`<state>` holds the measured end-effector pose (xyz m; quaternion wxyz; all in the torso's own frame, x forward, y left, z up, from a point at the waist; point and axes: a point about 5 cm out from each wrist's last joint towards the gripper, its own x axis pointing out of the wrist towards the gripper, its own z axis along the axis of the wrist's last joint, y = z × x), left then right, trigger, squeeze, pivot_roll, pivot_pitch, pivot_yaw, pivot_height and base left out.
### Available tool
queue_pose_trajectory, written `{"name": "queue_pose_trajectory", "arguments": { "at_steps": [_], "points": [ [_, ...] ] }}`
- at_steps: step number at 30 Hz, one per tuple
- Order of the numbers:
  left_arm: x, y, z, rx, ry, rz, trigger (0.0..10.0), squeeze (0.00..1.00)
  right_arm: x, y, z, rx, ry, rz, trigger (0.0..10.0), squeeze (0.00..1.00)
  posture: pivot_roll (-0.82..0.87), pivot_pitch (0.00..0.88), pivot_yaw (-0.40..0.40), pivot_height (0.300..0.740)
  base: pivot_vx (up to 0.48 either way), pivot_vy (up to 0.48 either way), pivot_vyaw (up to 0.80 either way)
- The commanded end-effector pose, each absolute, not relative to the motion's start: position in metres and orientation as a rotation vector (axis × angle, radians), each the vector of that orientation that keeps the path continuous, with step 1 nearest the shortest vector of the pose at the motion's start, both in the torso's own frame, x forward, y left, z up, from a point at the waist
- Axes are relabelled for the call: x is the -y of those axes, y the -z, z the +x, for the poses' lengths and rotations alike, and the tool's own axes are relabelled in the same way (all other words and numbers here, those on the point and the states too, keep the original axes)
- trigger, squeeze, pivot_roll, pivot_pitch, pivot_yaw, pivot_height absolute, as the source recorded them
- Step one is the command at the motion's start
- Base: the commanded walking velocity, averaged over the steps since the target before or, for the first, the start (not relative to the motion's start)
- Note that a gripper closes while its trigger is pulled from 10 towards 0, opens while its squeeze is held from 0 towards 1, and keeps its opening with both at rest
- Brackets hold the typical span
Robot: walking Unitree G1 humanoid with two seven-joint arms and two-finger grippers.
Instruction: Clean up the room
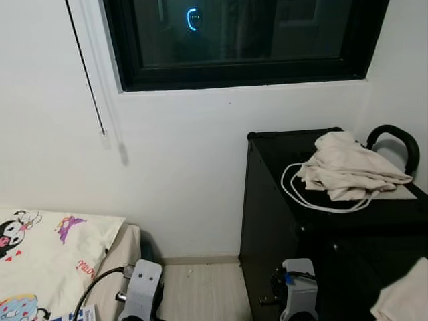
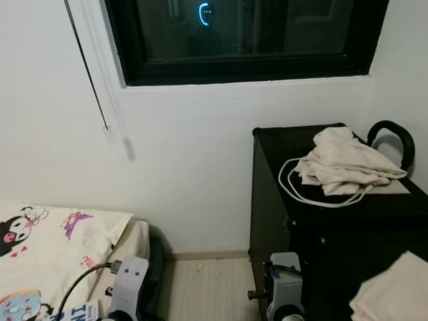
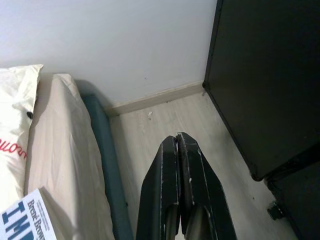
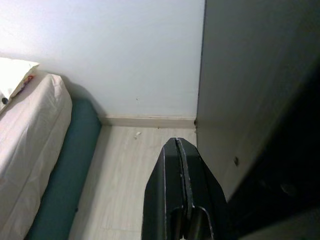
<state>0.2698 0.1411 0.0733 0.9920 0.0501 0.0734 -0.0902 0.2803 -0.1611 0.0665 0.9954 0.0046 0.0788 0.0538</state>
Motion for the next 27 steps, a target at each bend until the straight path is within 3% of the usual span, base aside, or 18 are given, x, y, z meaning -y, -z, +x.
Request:
{"name": "queue_pose_trajectory", "arguments": {
  "at_steps": [1,27],
  "points": [
    [-0.1423,-0.0719,0.2680,-0.153,0.183,0.099,10.0,0.00,0.1601,-0.0634,0.2786,-0.174,-0.105,0.015,10.0,0.00,-0.10,0.114,0.035,0.740,0.330,0.000,0.00],
    [-0.1403,-0.0712,0.2667,-0.152,0.203,0.095,10.0,0.00,0.1608,-0.0626,0.2775,-0.177,-0.103,0.015,10.0,0.00,-0.10,0.112,0.039,0.740,0.291,0.000,0.00]
  ]
}}
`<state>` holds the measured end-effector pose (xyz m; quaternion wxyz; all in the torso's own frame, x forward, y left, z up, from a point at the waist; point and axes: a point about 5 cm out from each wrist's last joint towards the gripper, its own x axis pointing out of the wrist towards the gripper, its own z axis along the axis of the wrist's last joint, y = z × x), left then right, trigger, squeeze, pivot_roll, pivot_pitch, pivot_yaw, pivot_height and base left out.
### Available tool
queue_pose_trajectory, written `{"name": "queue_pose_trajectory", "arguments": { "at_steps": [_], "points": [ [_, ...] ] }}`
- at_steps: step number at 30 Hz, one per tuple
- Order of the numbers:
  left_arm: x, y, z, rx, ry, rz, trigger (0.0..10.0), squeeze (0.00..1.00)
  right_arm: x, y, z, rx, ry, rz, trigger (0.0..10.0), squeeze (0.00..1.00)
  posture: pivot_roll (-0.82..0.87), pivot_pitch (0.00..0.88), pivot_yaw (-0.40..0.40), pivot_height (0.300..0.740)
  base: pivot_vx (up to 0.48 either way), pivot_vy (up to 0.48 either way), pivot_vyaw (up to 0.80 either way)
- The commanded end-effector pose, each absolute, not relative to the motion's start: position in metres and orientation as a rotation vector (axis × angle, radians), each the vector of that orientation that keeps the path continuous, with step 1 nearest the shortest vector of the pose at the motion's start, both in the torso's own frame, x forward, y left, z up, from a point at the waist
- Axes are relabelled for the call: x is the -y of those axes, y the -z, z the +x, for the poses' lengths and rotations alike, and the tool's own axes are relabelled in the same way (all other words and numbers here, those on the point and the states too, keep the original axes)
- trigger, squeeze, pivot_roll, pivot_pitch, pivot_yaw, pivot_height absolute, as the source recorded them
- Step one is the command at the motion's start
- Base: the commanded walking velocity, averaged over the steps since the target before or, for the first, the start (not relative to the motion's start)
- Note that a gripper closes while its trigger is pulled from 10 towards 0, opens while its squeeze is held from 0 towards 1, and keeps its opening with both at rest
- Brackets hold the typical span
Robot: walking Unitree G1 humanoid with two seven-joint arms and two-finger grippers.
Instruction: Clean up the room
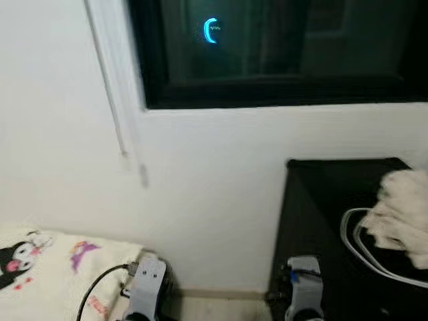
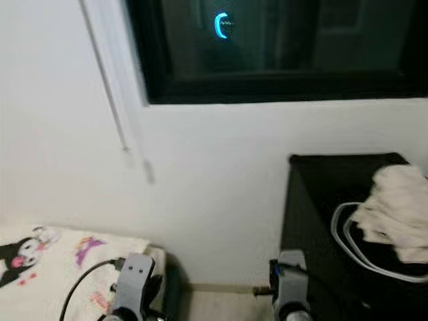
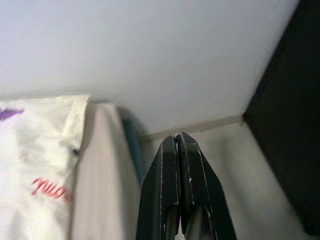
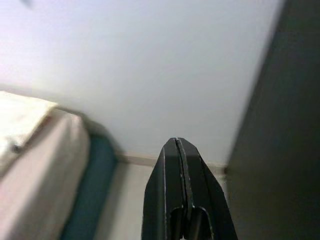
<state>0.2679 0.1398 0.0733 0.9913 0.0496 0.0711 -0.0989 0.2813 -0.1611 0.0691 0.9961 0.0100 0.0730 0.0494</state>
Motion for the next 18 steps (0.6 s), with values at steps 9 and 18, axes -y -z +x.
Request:
{"name": "queue_pose_trajectory", "arguments": {
  "at_steps": [9,18],
  "points": [
    [-0.1393,-0.0683,0.2647,-0.154,0.206,0.112,10.0,0.00,0.1616,-0.0635,0.2781,-0.175,-0.107,-0.001,10.0,0.00,-0.10,0.104,0.037,0.740,0.000,0.000,0.00],
    [-0.1359,-0.0622,0.2597,-0.183,0.223,0.120,10.0,0.00,0.1597,-0.0613,0.2759,-0.185,-0.136,-0.037,10.0,0.00,-0.10,0.100,0.037,0.740,0.000,0.000,0.28]
  ]
}}
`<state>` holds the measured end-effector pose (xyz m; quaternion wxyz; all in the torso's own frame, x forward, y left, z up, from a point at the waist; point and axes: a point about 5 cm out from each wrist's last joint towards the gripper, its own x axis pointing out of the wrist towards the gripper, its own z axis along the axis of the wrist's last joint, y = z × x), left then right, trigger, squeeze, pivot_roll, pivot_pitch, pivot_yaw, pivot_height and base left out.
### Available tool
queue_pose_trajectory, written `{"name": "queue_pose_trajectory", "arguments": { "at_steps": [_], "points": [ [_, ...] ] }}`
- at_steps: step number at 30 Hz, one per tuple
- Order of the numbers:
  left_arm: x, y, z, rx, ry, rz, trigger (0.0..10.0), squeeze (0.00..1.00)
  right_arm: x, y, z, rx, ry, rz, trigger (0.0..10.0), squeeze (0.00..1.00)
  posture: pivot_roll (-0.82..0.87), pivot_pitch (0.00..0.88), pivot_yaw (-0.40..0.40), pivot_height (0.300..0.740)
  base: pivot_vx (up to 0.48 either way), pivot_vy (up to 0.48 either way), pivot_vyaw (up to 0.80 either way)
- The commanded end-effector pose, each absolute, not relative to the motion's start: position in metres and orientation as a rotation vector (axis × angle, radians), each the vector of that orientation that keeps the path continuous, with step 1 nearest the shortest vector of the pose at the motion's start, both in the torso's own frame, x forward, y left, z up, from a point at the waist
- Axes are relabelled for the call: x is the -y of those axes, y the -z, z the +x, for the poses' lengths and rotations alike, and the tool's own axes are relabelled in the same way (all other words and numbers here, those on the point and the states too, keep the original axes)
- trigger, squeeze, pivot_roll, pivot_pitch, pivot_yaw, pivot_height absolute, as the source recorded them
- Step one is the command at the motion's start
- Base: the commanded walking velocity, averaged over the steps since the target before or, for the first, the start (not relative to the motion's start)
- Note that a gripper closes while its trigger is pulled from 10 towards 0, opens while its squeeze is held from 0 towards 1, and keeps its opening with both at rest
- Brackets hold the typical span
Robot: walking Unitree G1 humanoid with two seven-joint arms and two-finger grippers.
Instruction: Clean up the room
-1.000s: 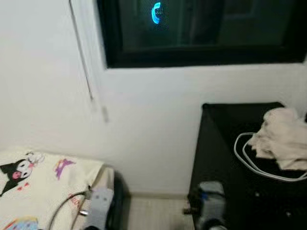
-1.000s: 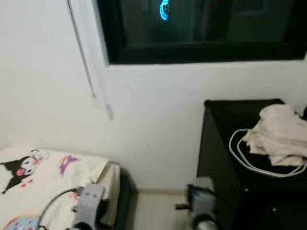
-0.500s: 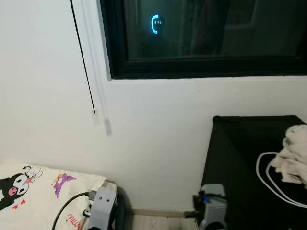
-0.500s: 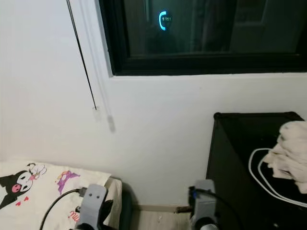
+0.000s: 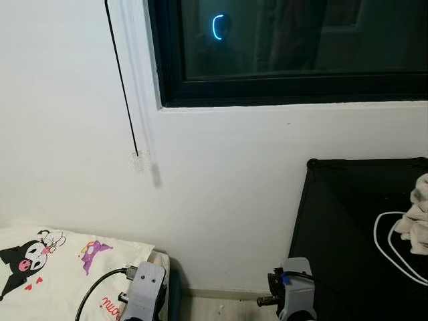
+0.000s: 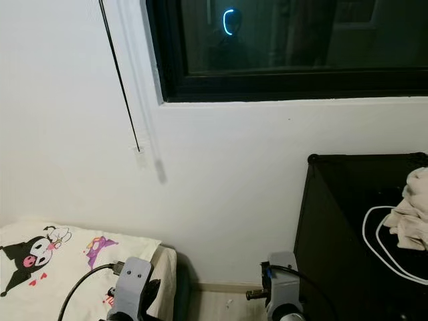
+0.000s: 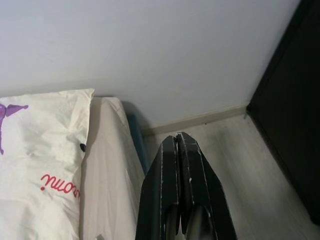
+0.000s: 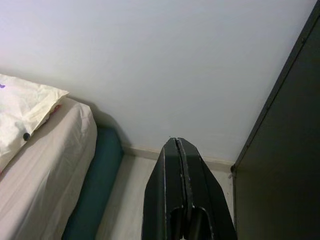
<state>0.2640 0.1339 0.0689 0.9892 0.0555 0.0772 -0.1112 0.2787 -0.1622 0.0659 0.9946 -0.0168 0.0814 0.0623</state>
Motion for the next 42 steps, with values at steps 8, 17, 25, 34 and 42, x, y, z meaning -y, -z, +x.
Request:
{"name": "queue_pose_trajectory", "arguments": {
  "at_steps": [8,17,25,34,42],
  "points": [
    [-0.1331,-0.0576,0.2554,-0.217,0.243,0.096,10.0,0.00,0.1580,-0.0604,0.2741,-0.185,-0.143,-0.045,10.0,0.00,-0.10,0.095,0.038,0.740,0.000,0.000,0.80],
    [-0.1256,-0.0559,0.2521,-0.225,0.309,0.152,10.0,0.00,0.1574,-0.0605,0.2753,-0.181,-0.137,-0.037,10.0,0.00,-0.09,0.100,0.048,0.740,0.000,0.000,0.80],
    [-0.1291,-0.0569,0.2548,-0.231,0.309,0.156,10.0,0.00,0.1568,-0.0595,0.2747,-0.180,-0.111,-0.002,10.0,0.00,-0.09,0.103,0.065,0.740,0.000,0.000,0.60],
    [-0.1258,-0.0587,0.2544,-0.219,0.328,0.184,10.0,0.00,0.1590,-0.0592,0.2733,-0.180,-0.100,0.005,10.0,0.00,-0.10,0.110,0.070,0.740,0.000,-0.070,0.00],
    [-0.1261,-0.0591,0.2547,-0.220,0.324,0.188,10.0,0.00,0.1592,-0.0592,0.2736,-0.181,-0.097,0.008,10.0,0.00,-0.10,0.112,0.068,0.740,0.000,-0.397,0.00]
  ]
}}
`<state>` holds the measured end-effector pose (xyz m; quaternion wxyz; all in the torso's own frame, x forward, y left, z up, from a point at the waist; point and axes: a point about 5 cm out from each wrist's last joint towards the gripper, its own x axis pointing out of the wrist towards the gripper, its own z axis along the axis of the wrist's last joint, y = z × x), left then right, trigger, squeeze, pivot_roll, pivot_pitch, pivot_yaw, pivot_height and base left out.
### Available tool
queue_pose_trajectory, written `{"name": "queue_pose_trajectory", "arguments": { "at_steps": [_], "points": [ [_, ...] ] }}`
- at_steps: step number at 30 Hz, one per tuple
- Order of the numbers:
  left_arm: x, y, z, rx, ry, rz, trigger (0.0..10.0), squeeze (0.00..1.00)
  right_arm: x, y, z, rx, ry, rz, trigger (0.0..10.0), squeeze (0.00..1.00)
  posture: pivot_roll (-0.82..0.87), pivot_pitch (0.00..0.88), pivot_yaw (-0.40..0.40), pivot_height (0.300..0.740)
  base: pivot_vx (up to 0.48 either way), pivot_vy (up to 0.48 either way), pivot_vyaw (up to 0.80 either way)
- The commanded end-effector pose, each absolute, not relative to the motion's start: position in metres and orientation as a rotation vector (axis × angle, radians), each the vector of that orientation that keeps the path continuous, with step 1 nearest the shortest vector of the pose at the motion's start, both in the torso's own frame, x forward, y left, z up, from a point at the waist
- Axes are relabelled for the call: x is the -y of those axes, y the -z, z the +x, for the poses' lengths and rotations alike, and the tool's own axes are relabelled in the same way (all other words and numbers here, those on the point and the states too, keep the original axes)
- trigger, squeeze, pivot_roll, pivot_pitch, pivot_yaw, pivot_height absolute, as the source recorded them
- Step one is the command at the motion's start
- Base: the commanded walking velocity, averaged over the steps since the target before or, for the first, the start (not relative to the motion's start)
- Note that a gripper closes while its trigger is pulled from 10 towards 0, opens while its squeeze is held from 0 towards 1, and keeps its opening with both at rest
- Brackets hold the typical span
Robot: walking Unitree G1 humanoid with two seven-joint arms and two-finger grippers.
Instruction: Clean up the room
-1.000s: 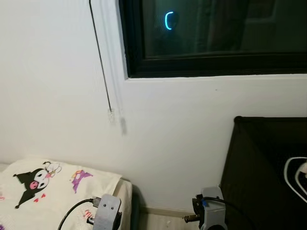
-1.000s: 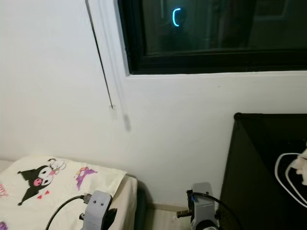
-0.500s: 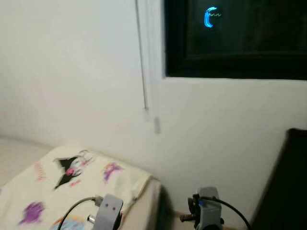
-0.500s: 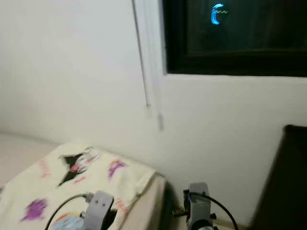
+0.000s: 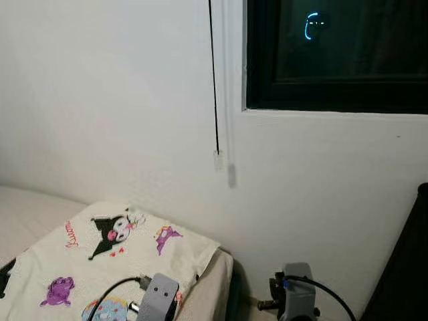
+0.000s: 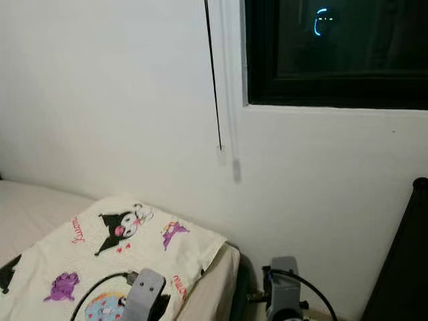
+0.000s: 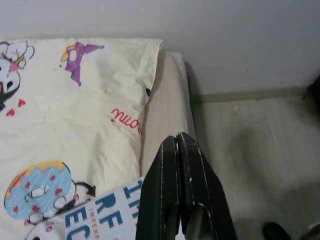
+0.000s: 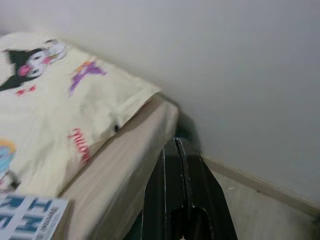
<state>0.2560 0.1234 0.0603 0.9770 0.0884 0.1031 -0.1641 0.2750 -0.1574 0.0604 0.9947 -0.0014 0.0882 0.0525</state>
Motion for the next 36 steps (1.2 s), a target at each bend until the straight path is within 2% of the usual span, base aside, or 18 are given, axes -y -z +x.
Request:
{"name": "queue_pose_trajectory", "arguments": {
  "at_steps": [1,9,12,18,31,36],
  "points": [
    [-0.1261,-0.0592,0.2547,-0.220,0.322,0.188,10.0,0.00,0.1592,-0.0594,0.2736,-0.180,-0.098,0.008,10.0,0.00,-0.10,0.114,0.068,0.740,0.000,-0.412,0.00],
    [-0.1267,-0.0595,0.2548,-0.222,0.312,0.183,10.0,0.00,0.1592,-0.0599,0.2736,-0.180,-0.098,0.008,10.0,0.00,-0.10,0.117,0.066,0.740,0.000,-0.426,0.00],
    [-0.1300,-0.0571,0.2566,-0.264,0.284,0.110,10.0,0.00,0.1597,-0.0601,0.2735,-0.181,-0.098,0.008,10.0,0.00,-0.10,0.119,0.065,0.740,0.000,0.160,0.00],
    [-0.1311,-0.0593,0.2574,-0.247,0.276,0.102,10.0,0.00,0.1596,-0.0611,0.2744,-0.179,-0.098,0.008,10.0,0.00,-0.10,0.121,0.065,0.740,0.000,0.480,0.00],
    [-0.1303,-0.0606,0.2568,-0.229,0.284,0.139,10.0,0.00,0.1594,-0.0606,0.2741,-0.183,-0.107,-0.014,10.0,0.00,-0.10,0.123,0.064,0.740,0.000,0.000,0.00],
    [-0.1296,-0.0616,0.2561,-0.218,0.292,0.145,10.0,0.00,0.1563,-0.0589,0.2731,-0.193,-0.133,-0.054,10.0,0.00,-0.10,0.123,0.062,0.740,0.000,0.000,0.80]
  ]
}}
